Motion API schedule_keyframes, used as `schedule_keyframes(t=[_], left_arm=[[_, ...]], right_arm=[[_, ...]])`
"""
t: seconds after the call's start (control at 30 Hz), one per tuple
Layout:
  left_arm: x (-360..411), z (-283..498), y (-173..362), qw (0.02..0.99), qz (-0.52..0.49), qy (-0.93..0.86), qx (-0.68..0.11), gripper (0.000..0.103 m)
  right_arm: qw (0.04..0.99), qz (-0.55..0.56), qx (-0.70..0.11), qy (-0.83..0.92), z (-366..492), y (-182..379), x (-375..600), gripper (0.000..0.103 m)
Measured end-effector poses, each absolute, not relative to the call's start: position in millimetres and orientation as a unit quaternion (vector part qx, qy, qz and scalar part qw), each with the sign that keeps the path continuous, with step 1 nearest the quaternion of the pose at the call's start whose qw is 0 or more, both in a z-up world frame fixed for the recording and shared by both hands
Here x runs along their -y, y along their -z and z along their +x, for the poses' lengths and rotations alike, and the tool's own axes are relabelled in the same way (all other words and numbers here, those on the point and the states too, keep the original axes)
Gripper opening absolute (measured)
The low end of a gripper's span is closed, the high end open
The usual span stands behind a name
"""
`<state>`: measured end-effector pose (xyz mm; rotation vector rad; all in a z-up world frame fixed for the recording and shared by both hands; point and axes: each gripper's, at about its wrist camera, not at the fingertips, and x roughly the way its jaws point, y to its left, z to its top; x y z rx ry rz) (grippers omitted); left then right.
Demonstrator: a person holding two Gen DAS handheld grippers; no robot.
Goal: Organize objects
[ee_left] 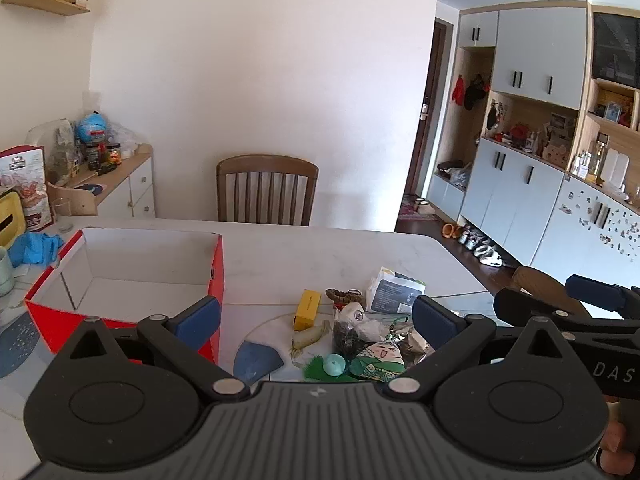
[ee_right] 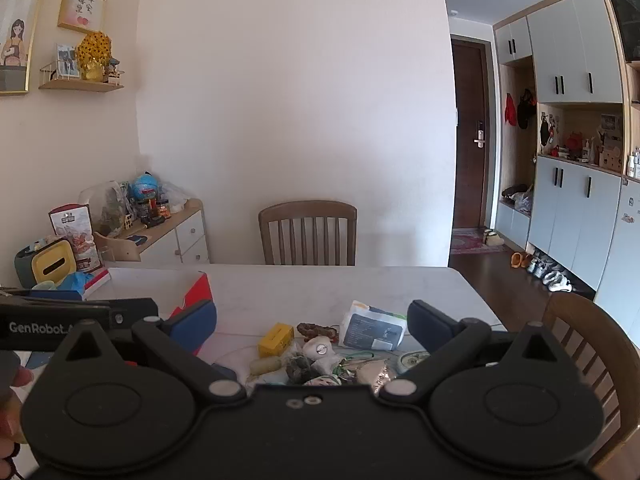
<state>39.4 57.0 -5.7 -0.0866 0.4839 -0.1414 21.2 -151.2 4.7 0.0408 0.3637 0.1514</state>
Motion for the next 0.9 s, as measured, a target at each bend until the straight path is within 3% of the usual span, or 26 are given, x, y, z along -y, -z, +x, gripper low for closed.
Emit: schedule_keyframes(t=[0.5,0.9], left_arm=[[-86,84,15,0.961,-0.02,0.127,-0.245,0.103],[-64,133,73,0.933,0.0,0.153,-0.325,0.103]], right_arm=[[0.981,0.006,-0.191,-0.027,50,6,121,0.096],[0.96,-0.052,-0.274,-0.005,99,56,140,0.087]])
